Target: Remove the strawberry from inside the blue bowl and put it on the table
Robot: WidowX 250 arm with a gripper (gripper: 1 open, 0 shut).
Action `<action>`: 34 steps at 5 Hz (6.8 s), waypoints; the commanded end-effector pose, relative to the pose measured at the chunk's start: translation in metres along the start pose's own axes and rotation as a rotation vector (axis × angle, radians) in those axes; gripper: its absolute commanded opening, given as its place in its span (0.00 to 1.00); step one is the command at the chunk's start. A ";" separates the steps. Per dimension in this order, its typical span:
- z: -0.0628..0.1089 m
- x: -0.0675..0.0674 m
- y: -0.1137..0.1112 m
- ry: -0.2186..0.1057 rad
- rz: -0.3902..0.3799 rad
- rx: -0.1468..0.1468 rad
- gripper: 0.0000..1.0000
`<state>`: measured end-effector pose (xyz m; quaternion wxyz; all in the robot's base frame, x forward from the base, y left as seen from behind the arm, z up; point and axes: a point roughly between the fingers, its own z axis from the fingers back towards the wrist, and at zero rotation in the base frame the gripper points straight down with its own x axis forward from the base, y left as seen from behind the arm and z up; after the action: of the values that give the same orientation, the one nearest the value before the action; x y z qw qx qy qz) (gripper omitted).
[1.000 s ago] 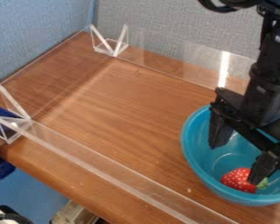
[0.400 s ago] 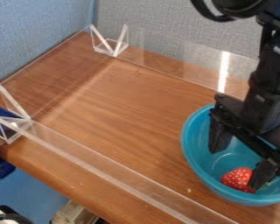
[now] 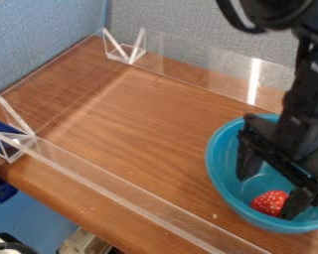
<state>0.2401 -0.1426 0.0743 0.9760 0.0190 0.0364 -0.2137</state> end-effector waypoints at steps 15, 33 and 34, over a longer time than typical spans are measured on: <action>-0.011 0.032 0.037 0.012 -0.088 0.081 0.00; -0.002 0.011 0.072 0.020 -0.107 0.185 0.00; -0.002 0.010 0.073 0.021 -0.108 0.187 0.00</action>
<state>0.2722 -0.0825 0.0507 0.9518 0.1134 0.0665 -0.2772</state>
